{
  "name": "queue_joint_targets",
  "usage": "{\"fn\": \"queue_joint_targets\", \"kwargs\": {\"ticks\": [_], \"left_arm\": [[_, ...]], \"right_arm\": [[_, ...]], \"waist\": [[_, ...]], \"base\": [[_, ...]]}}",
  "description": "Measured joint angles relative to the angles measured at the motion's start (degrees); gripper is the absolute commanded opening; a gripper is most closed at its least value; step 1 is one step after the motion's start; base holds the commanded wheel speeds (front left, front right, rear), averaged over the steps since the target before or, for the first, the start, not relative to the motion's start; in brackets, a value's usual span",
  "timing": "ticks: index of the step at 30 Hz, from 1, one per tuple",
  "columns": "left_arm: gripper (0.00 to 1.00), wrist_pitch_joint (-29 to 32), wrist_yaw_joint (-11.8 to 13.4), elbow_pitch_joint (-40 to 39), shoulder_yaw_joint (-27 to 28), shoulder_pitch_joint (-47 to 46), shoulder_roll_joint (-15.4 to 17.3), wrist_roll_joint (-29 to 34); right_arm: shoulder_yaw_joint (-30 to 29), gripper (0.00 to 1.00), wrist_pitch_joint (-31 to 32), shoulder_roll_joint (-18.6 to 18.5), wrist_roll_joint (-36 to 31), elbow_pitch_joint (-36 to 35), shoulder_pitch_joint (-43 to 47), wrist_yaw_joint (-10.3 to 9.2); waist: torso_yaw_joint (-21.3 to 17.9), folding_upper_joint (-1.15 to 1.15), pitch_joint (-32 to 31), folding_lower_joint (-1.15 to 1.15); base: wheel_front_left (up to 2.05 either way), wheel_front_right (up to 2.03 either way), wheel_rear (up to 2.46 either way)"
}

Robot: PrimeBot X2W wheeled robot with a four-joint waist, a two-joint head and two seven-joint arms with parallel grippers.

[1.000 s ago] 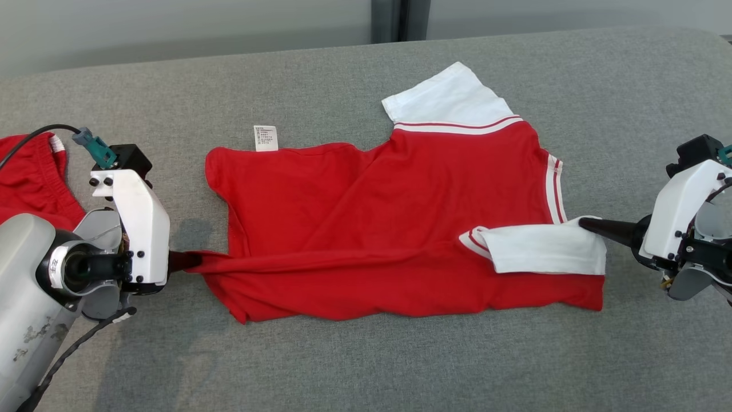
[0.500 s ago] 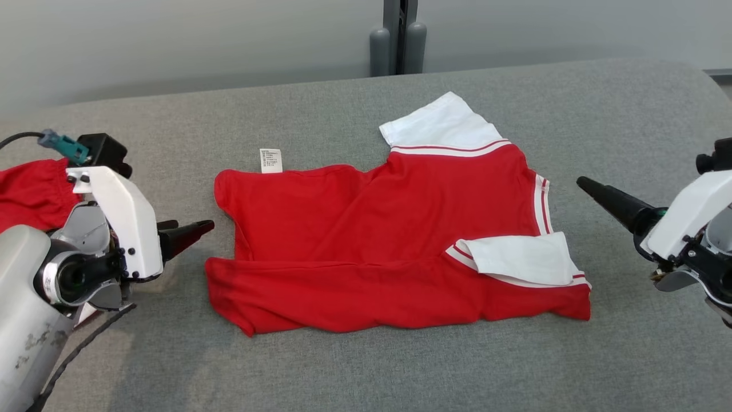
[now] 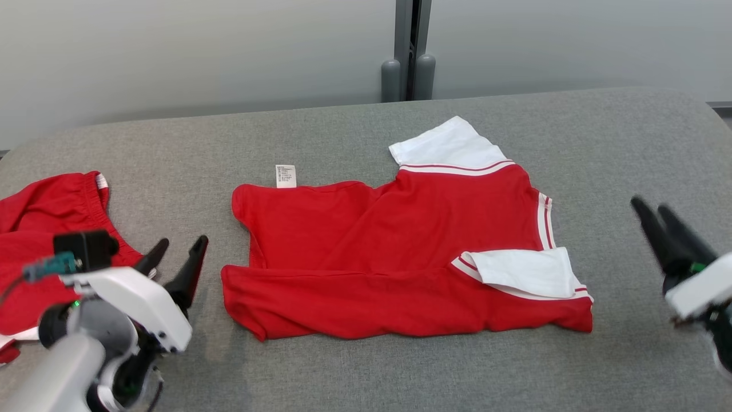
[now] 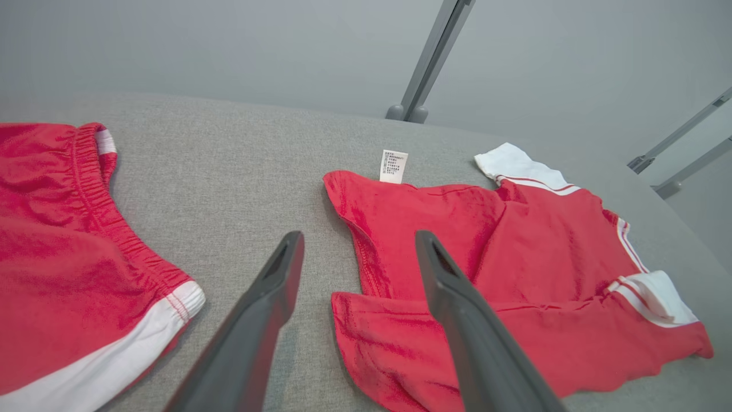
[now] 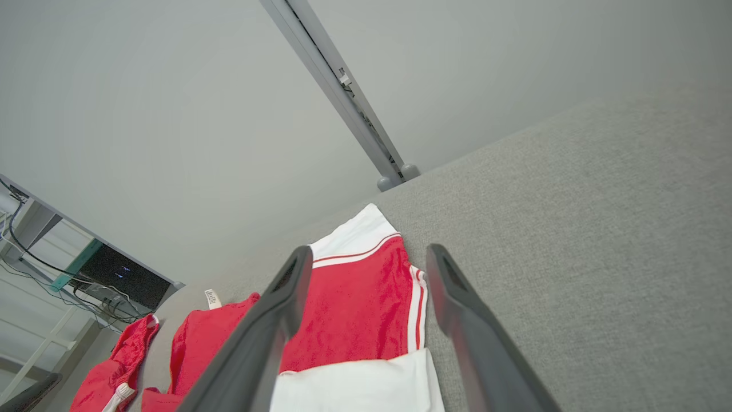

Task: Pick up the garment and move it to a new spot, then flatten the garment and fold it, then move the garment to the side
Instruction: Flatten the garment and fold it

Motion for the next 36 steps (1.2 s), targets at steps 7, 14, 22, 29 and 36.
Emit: {"fn": "queue_joint_targets", "kwargs": {"ticks": [7, 14, 22, 29, 36], "left_arm": [[1.00, -8.9, 4.7, -3.7, -0.4, 8.5, -2.9, 2.9], [1.00, -9.6, 6.3, -2.4, -3.3, 11.6, -4.9, 4.1], [1.00, -6.5, 5.9, 3.7, -6.4, 8.9, -7.1, 5.6], [1.00, -3.5, 3.9, 10.2, -8.1, 6.6, -9.4, 4.7], [1.00, -2.5, 2.1, 13.4, -9.0, 4.3, -11.7, 4.2]], "right_arm": [[-10.0, 1.00, 0.0, 6.1, -11.6, -0.6, 16.2, 0.00], [-9.6, 1.00, 0.5, 9.3, -16.9, 1.9, 19.9, 0.00], [-9.9, 1.00, 4.3, 13.0, -21.2, 9.0, 16.4, 0.00], [-10.6, 1.00, 8.5, 15.9, -22.6, 13.6, 13.5, 0.00], [-10.9, 1.00, 9.8, 17.7, -23.1, 14.3, 13.2, 0.00]], "waist": [[0.6, 0.00, -1.1, 0.00], [0.7, 0.00, -1.5, 0.00], [1.0, 0.00, -0.6, 0.00], [0.8, 0.00, 0.5, 0.00], [0.4, 0.00, 1.1, 0.00]], "base": [[0.00, 0.00, 0.00], [0.00, 0.00, 0.00], [0.00, 0.00, 0.00], [0.00, 0.00, 0.00], [0.00, 0.00, 0.00]]}}
